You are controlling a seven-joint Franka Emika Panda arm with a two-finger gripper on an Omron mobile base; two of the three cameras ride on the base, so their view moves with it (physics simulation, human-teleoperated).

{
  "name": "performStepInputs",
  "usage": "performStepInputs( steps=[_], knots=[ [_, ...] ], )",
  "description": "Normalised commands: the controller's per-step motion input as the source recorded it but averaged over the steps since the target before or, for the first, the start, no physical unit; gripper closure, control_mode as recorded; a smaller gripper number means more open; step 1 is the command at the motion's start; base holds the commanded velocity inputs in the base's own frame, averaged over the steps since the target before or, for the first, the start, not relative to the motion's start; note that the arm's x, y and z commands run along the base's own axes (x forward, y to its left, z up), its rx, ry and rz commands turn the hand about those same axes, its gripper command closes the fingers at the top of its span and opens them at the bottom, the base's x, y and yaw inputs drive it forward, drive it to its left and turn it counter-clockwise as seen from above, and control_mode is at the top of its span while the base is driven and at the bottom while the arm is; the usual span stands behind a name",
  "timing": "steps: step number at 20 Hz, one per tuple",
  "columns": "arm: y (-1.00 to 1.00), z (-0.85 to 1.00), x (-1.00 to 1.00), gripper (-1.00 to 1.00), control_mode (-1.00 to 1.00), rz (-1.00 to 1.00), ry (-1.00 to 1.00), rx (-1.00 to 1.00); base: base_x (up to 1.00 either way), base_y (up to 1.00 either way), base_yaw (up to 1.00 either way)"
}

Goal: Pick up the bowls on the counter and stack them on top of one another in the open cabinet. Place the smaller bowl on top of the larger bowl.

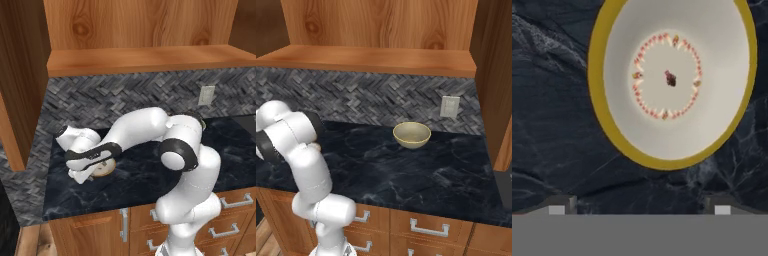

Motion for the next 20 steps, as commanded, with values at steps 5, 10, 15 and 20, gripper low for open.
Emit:
performStepInputs(
  steps=[5,10,15,20],
  knots=[
    [-0.01,-0.28,0.21,-1.0,-1.0,0.02,0.0,0.0,0.0,0.0,0.0],
    [-0.06,-0.32,0.34,-1.0,-1.0,0.0,0.0,0.0,0.0,0.0,0.0],
    [-0.04,-0.35,0.35,-1.0,-1.0,0.0,0.0,0.0,0.0,0.0,0.0],
    [0.0,-0.36,0.24,-1.0,-1.0,0.0,0.0,0.0,0.0,0.0,0.0]
  ],
)
